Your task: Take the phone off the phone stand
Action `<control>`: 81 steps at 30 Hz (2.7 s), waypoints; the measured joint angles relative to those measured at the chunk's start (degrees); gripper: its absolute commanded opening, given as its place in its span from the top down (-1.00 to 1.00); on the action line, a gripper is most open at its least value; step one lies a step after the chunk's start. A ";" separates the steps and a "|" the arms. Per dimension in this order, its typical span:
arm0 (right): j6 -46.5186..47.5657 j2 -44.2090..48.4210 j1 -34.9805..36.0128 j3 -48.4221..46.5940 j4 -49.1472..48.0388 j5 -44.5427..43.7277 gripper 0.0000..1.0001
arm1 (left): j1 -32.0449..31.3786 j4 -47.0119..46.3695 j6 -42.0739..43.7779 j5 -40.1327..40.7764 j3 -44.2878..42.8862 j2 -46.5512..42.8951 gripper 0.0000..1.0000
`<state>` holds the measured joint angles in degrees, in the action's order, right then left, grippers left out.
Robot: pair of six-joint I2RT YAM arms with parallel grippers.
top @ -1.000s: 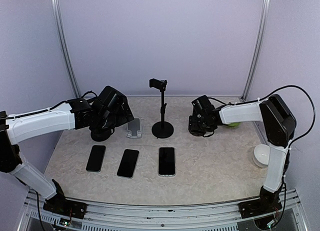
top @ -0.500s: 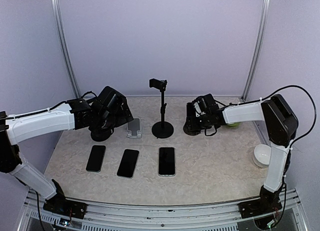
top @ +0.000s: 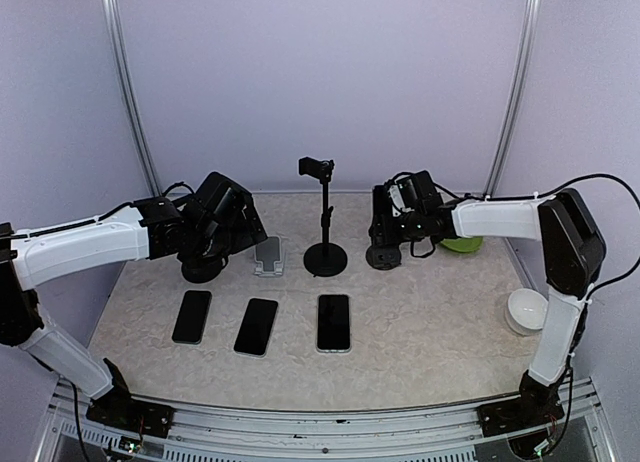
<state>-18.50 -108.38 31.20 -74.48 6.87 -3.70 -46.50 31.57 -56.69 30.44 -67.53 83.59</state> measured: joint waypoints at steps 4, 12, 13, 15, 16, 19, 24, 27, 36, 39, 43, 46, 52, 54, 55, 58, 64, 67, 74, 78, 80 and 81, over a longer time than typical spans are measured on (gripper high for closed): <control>0.42 2.43 0.00 -0.70 2.12 -0.02 -0.33 | 0.00 -0.07 0.24 0.00 0.00 0.00 -0.98; -0.52 9.97 0.02 1.11 5.20 1.88 -0.32 | 0.00 -0.33 1.51 0.02 0.00 -0.02 -0.98; -1.01 11.58 0.02 2.43 5.51 2.29 -0.31 | 0.00 -0.37 1.70 0.02 0.00 -0.04 -0.98; -2.03 14.32 0.22 4.96 6.14 2.69 -0.31 | 0.00 -0.46 2.08 0.02 0.00 -0.26 -0.98; -2.64 15.74 0.44 6.38 6.67 2.86 -0.31 | 0.00 -0.59 2.38 0.04 0.00 -0.50 -0.98; -4.74 18.38 1.84 9.99 7.96 3.08 -0.31 | 0.09 -1.09 3.23 0.07 0.00 -1.49 -0.98; -9.60 20.04 6.27 15.21 11.39 3.28 -0.31 | 0.09 -2.08 4.72 0.28 0.37 -2.80 -0.98; -12.87 20.28 9.05 18.21 13.33 3.28 -0.32 | 0.09 -2.49 5.44 0.46 1.05 -3.08 -0.98; -22.56 19.98 16.39 22.93 15.34 3.19 -0.46 | 0.09 -2.86 6.19 0.48 2.01 -3.21 -0.98; -24.72 19.32 16.74 23.32 15.74 2.80 -0.49 | 0.09 -2.89 6.19 0.48 2.40 -3.82 -0.98; -26.23 17.55 16.74 23.34 16.02 2.14 -0.51 | 0.09 -2.84 6.16 0.50 2.89 -4.55 -0.98; -26.60 15.56 16.74 23.34 16.02 2.14 -0.53 | 0.09 -2.84 6.16 0.50 2.91 -4.57 -0.98; -27.26 13.99 16.74 23.32 16.13 1.97 -0.64 | 0.09 -2.84 6.16 0.87 2.89 -4.59 -0.98; -27.47 13.99 16.74 23.32 16.04 1.95 -0.66 | 0.09 -2.82 6.16 1.14 2.91 -4.59 -0.98; -27.54 13.99 16.74 23.32 16.04 1.92 -0.67 | 0.09 -2.82 6.16 1.20 2.91 -4.59 -0.98; -27.67 13.99 16.74 23.23 16.04 1.88 -0.72 | 0.09 -2.82 6.19 1.36 2.89 -4.66 -0.98; -27.76 13.99 16.74 22.58 16.81 1.38 -1.00 | 0.11 -2.86 8.00 0.81 2.89 -5.46 -0.98; -27.39 14.56 16.74 21.94 17.38 0.68 -1.00 | 0.28 -2.89 10.03 -0.74 2.89 -5.77 -0.98; -25.22 19.50 16.74 16.98 19.50 -3.58 -1.00 | 2.78 -2.84 16.59 -7.56 2.03 -6.43 -0.98; -23.50 22.12 16.65 12.55 21.16 -7.15 -1.00 | 6.23 -2.84 20.06 -11.93 1.42 -7.74 -0.98; -22.23 23.63 16.55 10.86 21.68 -8.37 -1.00 | 9.18 -2.82 22.01 -14.43 1.40 -9.38 -0.98; -21.70 24.33 16.35 10.45 21.81 -8.66 -1.00 | 10.56 -2.82 22.77 -15.43 1.40 -10.21 -0.98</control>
<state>-40.21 -84.05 47.55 -64.03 28.69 -12.36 -35.94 28.75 -33.91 15.00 -66.13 73.38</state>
